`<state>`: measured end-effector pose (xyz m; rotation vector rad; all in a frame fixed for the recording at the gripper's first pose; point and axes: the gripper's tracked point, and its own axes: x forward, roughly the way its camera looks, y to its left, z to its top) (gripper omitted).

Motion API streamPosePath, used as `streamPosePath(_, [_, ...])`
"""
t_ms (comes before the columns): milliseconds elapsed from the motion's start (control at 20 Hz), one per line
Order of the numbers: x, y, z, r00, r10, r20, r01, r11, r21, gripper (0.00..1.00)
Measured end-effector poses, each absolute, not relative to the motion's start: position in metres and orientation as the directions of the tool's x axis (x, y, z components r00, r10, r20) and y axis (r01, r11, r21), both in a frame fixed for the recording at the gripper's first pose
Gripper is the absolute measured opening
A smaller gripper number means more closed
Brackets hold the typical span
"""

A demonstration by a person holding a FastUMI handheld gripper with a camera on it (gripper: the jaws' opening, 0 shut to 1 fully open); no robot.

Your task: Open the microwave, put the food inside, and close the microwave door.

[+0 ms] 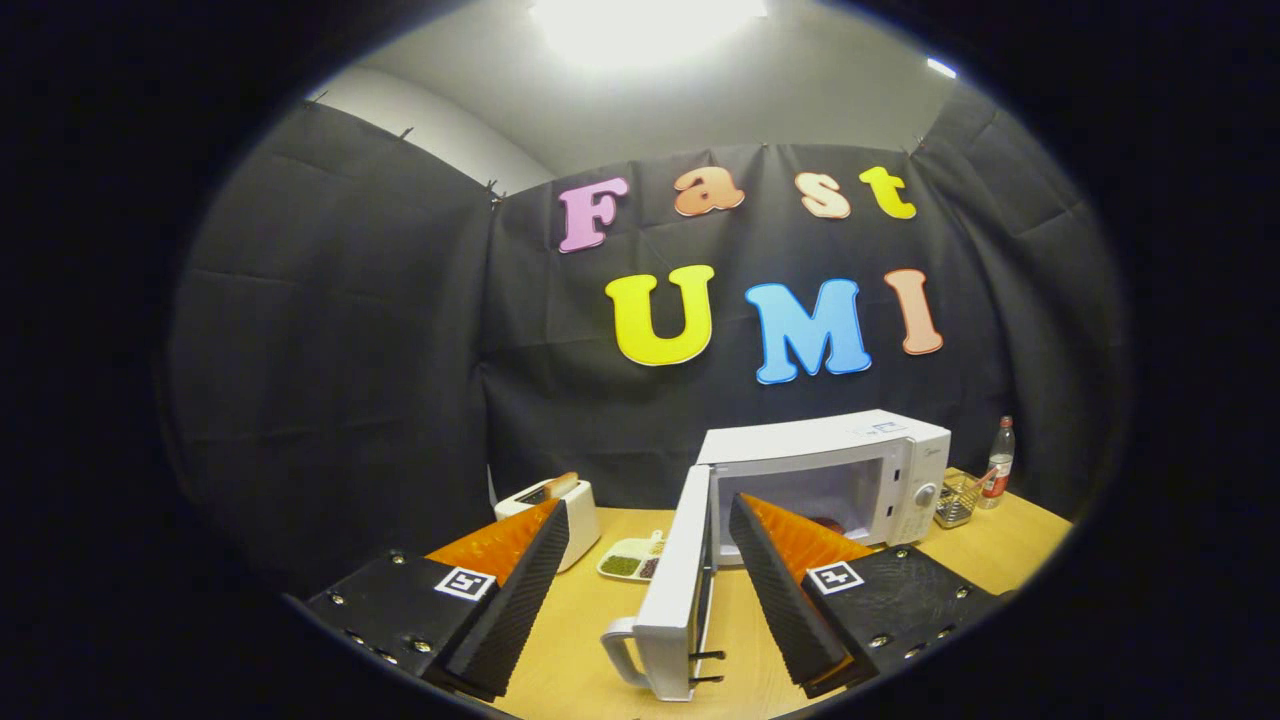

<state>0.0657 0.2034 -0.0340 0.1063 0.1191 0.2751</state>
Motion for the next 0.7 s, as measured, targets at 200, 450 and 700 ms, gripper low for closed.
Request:
streamPosePath(200, [0.055,0.244,-0.046,0.928,0.359,-0.103,-0.347,0.930,0.120,0.98])
streamPosePath(450, [0.044,0.286,-0.087,0.878,0.450,-0.162,-0.437,0.893,0.109,0.98])
streamPosePath(700, [0.042,0.298,-0.134,0.846,0.477,-0.239,-0.467,0.878,0.100,0.96])
